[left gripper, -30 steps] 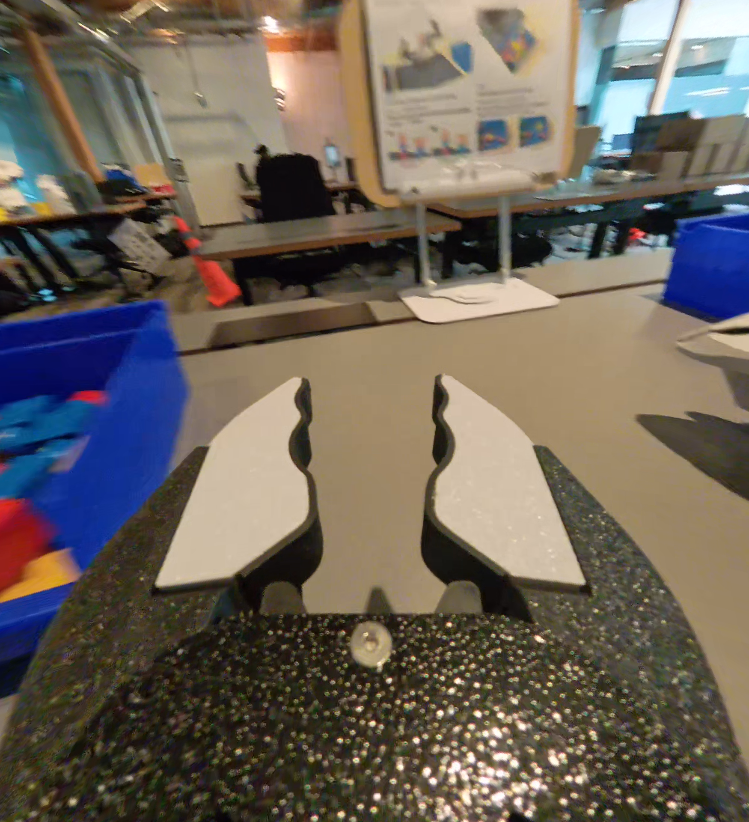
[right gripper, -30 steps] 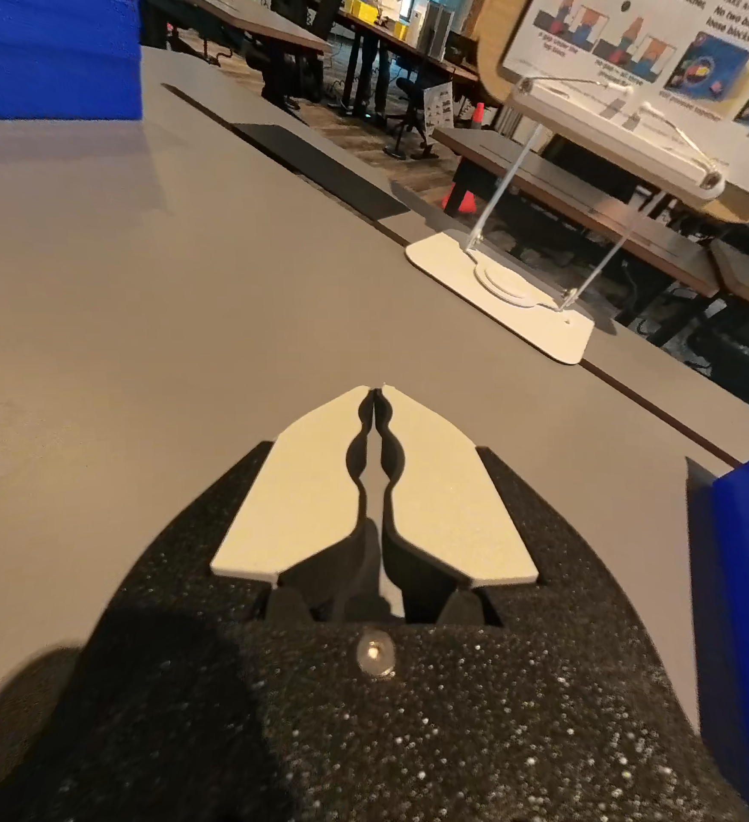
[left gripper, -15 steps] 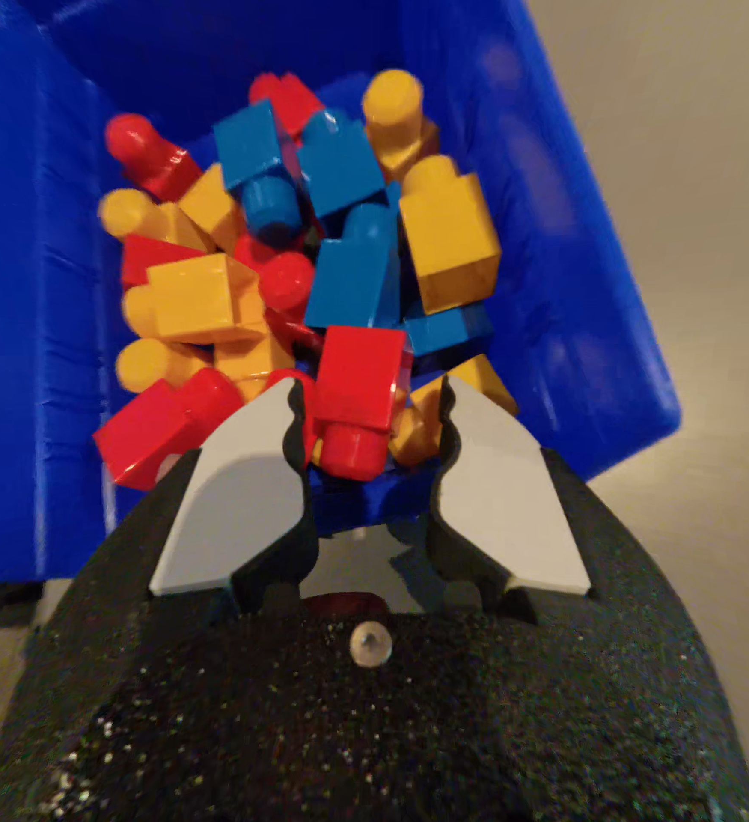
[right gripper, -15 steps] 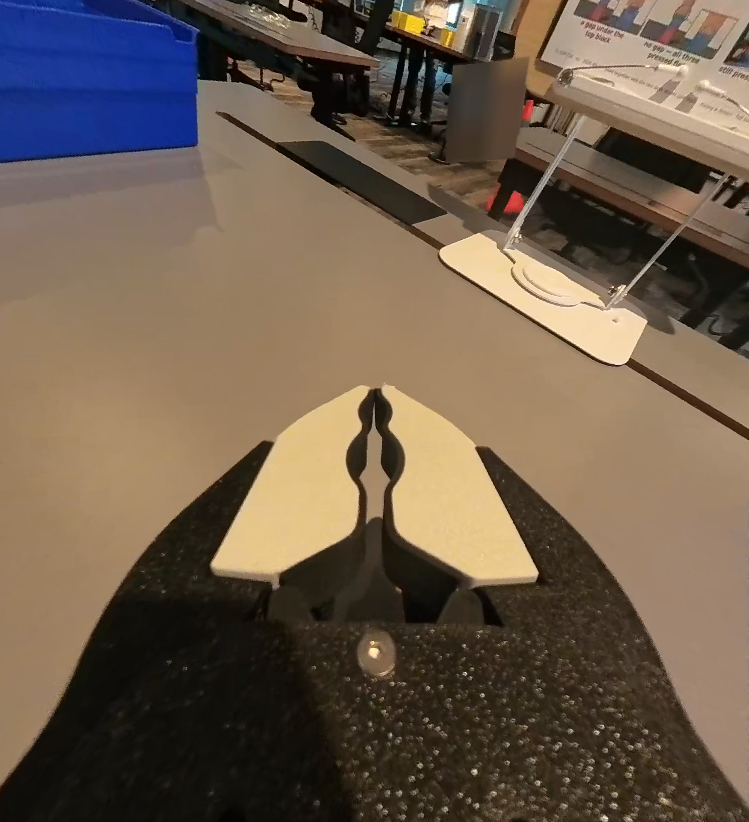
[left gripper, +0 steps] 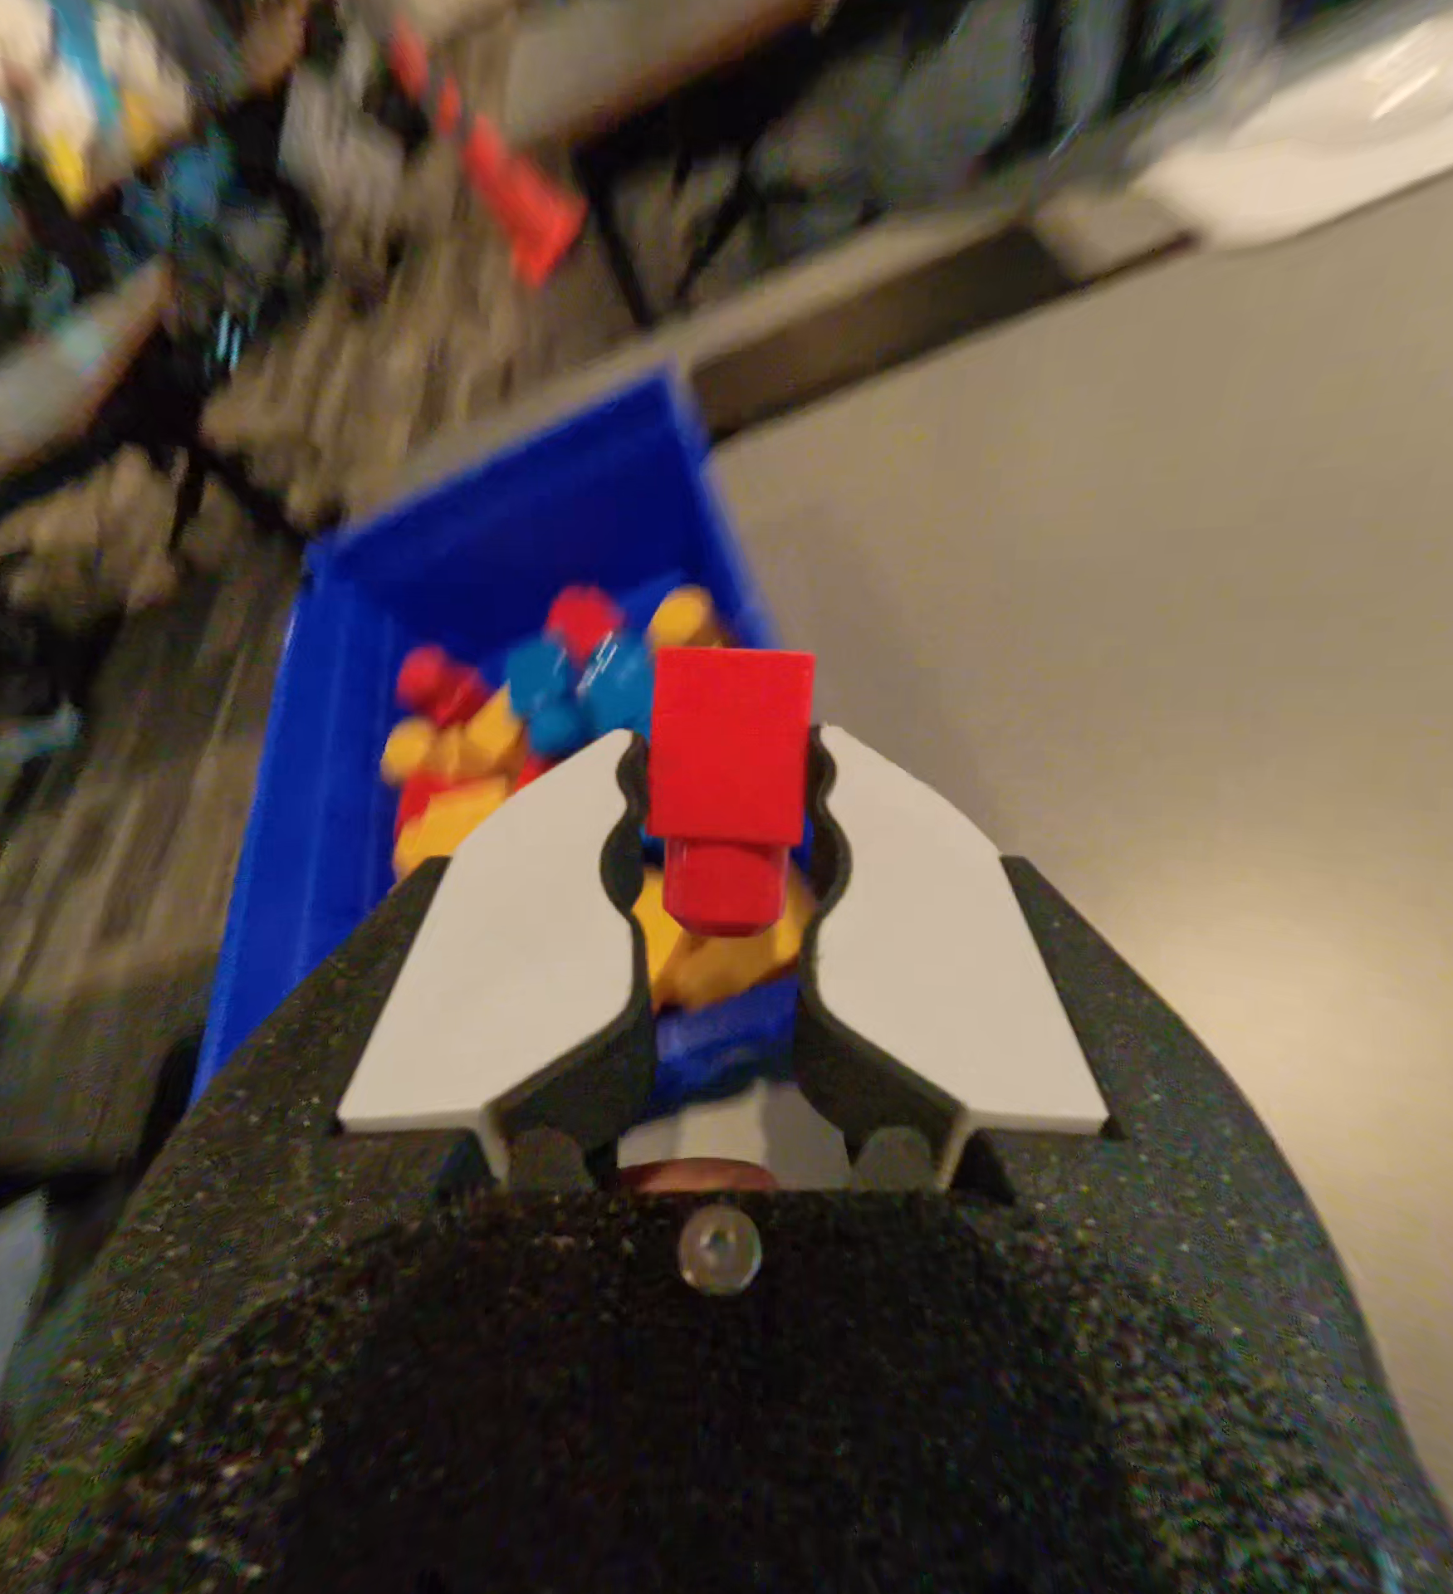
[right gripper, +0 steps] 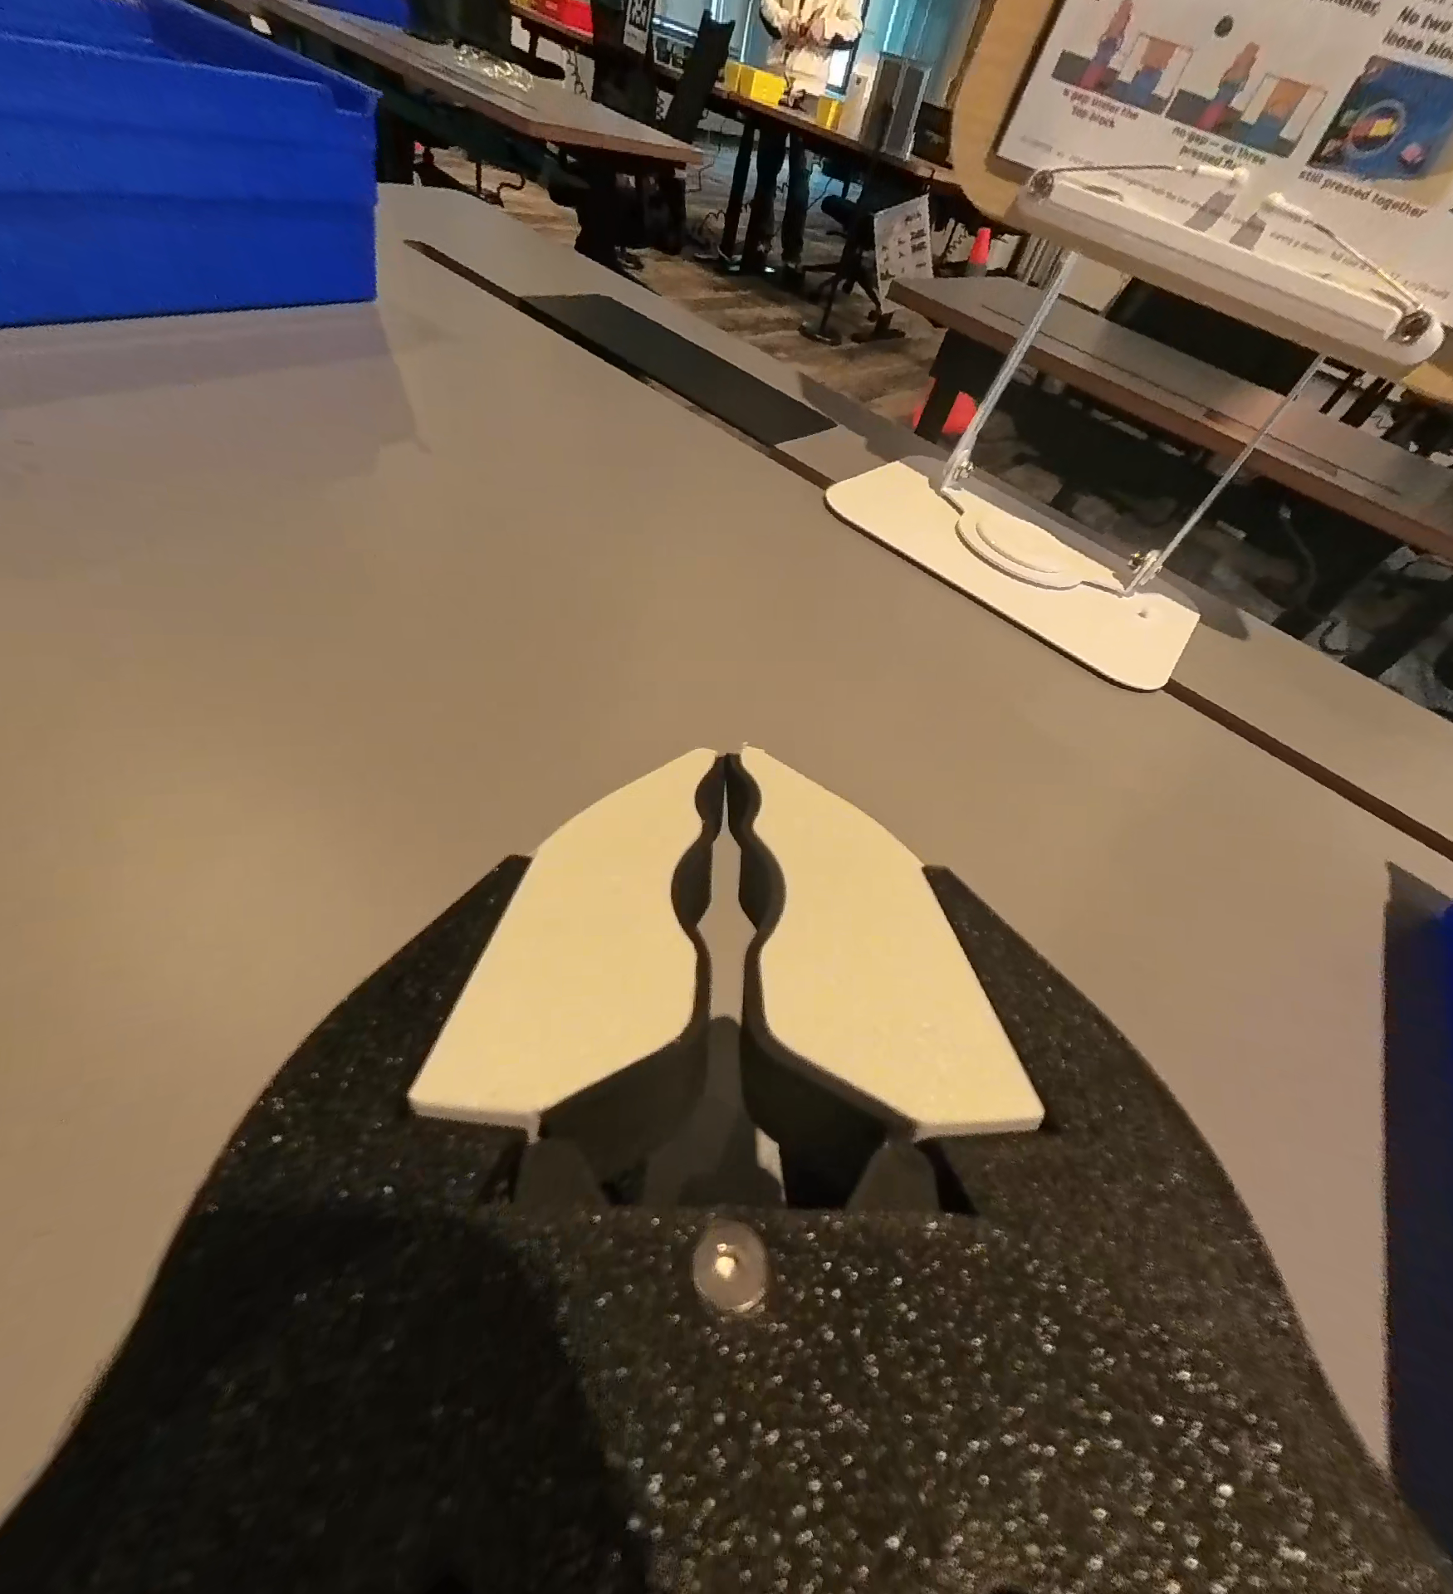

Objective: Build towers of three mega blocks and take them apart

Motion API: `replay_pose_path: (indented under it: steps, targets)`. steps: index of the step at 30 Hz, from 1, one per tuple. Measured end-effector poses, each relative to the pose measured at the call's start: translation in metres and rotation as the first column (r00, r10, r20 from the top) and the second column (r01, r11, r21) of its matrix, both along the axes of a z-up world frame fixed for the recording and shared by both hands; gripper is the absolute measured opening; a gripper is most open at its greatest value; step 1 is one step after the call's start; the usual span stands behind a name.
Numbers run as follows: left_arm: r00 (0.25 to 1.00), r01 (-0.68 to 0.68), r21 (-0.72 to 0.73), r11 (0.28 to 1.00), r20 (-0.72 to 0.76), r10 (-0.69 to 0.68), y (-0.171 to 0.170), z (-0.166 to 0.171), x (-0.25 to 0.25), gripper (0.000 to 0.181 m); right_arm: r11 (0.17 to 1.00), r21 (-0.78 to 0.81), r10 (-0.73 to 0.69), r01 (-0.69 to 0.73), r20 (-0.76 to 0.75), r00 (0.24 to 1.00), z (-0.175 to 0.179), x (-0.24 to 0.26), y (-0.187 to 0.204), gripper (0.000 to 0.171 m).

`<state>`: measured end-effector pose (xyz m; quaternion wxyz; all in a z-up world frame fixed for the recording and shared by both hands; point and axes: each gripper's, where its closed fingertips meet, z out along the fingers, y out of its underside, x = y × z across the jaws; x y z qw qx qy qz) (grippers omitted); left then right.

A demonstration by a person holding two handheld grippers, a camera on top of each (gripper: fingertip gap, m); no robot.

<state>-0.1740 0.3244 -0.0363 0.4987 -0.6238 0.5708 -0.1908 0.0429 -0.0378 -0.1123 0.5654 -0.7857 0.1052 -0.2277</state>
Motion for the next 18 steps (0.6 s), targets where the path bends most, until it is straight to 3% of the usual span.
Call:
replay_pose_path:
  steps: [3,6,8,13,18]
  targets:
    - [0.925,0.362,0.104,0.926,0.081,-0.370,-0.108,0.026,0.040,0.034,1.000,-0.017,0.023,-0.023,0.013,1.000,-0.002,-0.004,0.004,0.000]
    - [0.782,0.605,0.225,0.763,0.012,-0.623,-0.214,0.004,0.083,0.034,0.991,0.022,0.132,-0.131,-0.011,0.991,0.002,-0.021,0.012,0.001]
    - [0.716,0.680,0.256,0.687,-0.026,-0.698,-0.265,-0.025,0.113,0.034,0.973,0.058,0.227,-0.225,-0.022,0.974,0.007,-0.037,0.017,0.005]
    - [0.714,0.677,0.432,0.596,-0.189,-0.674,-0.313,-0.087,0.170,0.035,0.937,0.041,0.348,-0.347,-0.016,0.937,0.004,-0.051,0.018,0.009]
    - [0.708,0.621,0.621,0.479,-0.181,-0.683,-0.333,-0.088,0.180,0.035,0.905,0.085,0.426,-0.418,-0.196,0.883,0.001,-0.048,0.019,0.019]
